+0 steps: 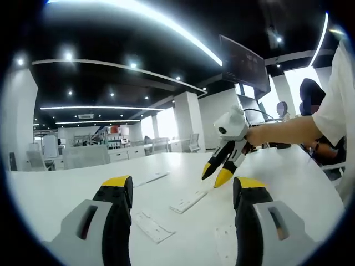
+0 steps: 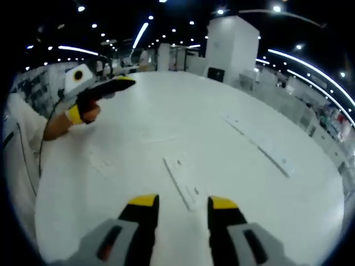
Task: Locate the socket holder cover, grip the socket holder cover, clip it into the socket holder slot.
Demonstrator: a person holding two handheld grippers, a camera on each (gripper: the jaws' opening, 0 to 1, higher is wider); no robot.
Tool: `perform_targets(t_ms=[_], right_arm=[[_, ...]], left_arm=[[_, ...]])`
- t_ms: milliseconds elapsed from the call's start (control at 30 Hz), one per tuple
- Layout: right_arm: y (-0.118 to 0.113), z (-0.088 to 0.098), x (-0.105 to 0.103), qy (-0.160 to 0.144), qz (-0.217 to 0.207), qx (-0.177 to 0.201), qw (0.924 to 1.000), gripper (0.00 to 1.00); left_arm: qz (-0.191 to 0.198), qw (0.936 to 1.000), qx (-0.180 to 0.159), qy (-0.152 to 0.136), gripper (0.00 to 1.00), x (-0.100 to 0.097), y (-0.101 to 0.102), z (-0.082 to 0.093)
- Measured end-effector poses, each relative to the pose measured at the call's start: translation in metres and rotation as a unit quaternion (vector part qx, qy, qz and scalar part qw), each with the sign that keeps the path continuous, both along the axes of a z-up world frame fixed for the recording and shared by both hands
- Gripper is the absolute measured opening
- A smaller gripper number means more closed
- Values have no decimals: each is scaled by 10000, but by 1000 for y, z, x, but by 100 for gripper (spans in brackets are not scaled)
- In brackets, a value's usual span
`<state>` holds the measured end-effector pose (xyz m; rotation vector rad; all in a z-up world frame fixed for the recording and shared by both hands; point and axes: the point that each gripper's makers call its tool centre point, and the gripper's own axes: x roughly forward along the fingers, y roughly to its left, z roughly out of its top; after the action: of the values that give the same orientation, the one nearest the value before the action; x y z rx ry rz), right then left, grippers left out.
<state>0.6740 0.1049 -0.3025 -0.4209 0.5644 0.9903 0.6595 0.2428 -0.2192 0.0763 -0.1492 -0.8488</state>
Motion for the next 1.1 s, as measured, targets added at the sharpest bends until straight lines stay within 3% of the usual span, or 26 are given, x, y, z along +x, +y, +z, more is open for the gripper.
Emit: perform_targets(t_ms=[233,333,500,767,1100], right_arm=[[-1,25,14,-340,-94,571,9977,39],[-2,36,8,-519,-177,860,9948,41],[-4,39,-1,-564,-210,1087,9923,43],[-22,62,-3,-905,-436,1876,9771,44],[-13,87,-24,-1267,-461,2486,9592,44]], left_arm=[[57,10000,4,2,73,-1,0,0],[51,10000,-34,4,73,-2,-2,2],[34,10000,-50,50,73,-2,-5,1],[14,9998,-183,119,73,-1,-6,0],[-77,9994,-176,296,73,3,-10,-9]])
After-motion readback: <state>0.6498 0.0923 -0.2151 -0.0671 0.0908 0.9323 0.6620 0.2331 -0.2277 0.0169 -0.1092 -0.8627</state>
